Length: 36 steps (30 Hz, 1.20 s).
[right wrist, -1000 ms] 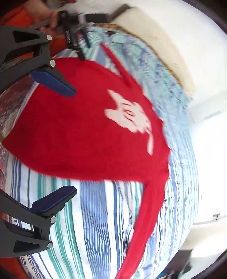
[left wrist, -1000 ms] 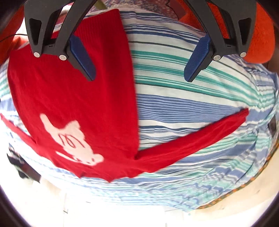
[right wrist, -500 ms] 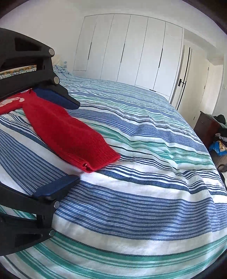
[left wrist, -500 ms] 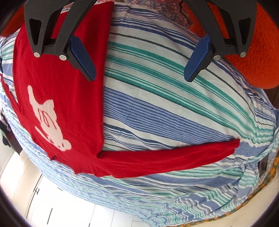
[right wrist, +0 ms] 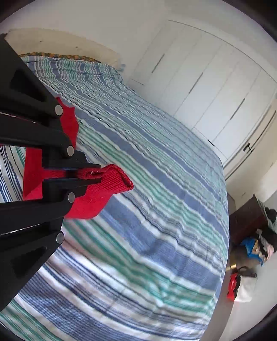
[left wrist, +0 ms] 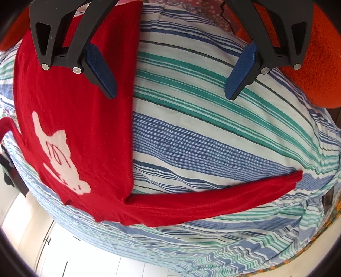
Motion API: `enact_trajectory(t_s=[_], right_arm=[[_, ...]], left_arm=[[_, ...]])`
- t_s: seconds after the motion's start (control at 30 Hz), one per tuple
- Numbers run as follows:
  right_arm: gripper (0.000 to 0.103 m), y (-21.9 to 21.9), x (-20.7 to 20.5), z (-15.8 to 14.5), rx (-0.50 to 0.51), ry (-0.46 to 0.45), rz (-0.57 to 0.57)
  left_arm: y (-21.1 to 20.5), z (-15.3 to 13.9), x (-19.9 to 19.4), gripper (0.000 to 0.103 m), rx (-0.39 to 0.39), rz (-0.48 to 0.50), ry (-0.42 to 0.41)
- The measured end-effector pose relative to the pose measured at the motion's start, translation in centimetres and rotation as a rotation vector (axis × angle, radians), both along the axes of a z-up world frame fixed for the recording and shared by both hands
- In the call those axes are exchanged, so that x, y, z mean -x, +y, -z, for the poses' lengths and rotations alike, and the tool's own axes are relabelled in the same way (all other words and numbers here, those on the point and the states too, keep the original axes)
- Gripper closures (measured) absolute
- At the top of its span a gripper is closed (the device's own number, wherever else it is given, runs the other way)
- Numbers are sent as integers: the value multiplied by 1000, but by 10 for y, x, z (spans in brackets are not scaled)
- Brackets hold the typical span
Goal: Fold small clothes
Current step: 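Grasp the sleeve with the right gripper and fold it across the sweater body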
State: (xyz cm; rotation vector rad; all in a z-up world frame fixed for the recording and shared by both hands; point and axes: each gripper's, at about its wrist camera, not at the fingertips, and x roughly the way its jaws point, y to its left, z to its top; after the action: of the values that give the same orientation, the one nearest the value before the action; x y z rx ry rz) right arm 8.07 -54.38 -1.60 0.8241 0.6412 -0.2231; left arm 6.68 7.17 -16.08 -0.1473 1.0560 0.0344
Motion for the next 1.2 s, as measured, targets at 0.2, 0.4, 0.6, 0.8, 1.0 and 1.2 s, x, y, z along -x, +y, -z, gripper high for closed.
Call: enact_trajectory(t_s=[0.2, 0.4, 0.6, 0.8, 1.0, 1.2], right_arm=[[98, 167, -110, -75, 80, -98, -461], [22, 309, -175, -40, -43, -8, -818], [22, 261, -163, -26, -117, -69, -768], [51, 170, -150, 15, -159, 44, -602], [69, 151, -136, 143, -216, 356, -485], [79, 148, -120, 125, -138, 260, -487]], left_arm=[[0, -2, 2, 2, -7, 4, -9], [9, 1, 2, 2, 19, -24, 7], [12, 2, 1, 2, 34, -28, 13], [6, 6, -2, 2, 18, -11, 27], [-2, 8, -2, 2, -29, 10, 30], [-4, 8, -1, 2, -39, 22, 24]])
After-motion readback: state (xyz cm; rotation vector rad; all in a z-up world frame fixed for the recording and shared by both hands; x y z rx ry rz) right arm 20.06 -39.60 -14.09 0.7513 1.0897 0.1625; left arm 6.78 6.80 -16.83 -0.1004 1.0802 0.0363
